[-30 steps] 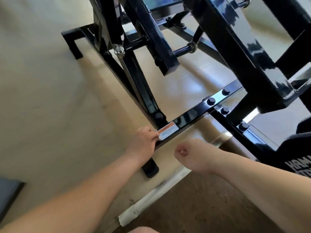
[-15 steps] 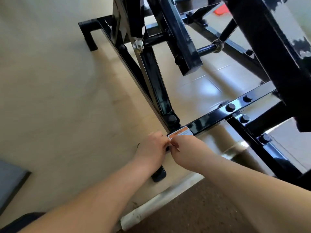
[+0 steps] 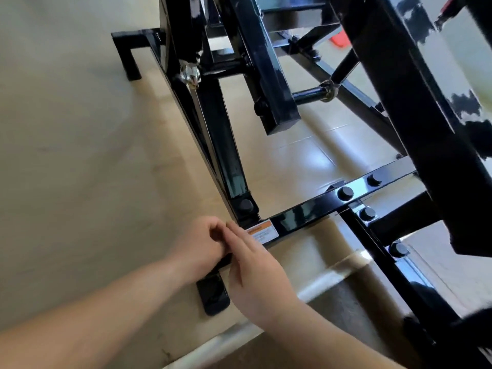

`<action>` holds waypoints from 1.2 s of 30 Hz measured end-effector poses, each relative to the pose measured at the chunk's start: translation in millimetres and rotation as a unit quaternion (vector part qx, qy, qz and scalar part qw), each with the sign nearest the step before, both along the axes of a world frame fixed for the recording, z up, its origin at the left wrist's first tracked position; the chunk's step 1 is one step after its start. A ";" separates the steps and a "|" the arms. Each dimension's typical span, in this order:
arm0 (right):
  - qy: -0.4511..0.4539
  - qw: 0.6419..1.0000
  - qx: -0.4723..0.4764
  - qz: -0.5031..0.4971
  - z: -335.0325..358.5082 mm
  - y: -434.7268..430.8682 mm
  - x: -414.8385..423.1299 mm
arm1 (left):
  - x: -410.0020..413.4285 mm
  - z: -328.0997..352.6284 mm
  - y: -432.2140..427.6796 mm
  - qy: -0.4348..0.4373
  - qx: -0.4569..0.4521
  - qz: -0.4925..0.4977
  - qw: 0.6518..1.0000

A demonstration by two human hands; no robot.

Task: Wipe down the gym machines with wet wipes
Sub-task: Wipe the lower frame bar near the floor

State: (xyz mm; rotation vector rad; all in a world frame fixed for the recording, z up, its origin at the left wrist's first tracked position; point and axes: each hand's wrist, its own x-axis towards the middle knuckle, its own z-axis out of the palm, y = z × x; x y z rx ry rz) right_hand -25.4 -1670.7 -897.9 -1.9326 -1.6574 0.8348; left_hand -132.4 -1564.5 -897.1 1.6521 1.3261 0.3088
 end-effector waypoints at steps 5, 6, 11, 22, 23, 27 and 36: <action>-0.211 0.974 0.043 0.073 -21.9 -9.9 19.5 | 2.9 11.3 1.0 0.011 -0.063 0.054 0.996; -0.235 0.969 0.040 0.070 -24.5 -10.7 26.3 | 6.4 13.9 1.5 0.022 -0.057 0.059 0.996; -0.270 0.958 -0.045 -0.080 -24.7 -5.0 101.8 | 24.1 27.3 -30.0 -0.008 -0.001 0.081 0.997; -0.161 0.985 0.012 -0.054 -22.3 -14.7 69.5 | 11.4 22.0 -33.4 -0.036 0.032 -0.041 0.998; -0.182 0.983 0.010 -0.024 -23.0 -20.3 66.6 | 9.1 18.8 -29.5 -0.036 0.032 -0.020 0.999; -0.207 0.970 -0.041 -0.124 -24.1 -9.4 108.4 | -1.1 14.0 -23.9 -0.029 0.018 0.012 0.999; -0.173 0.982 0.070 0.016 -43.0 -19.3 -1.2 | -27.8 19.7 -15.3 -0.027 0.025 0.059 0.998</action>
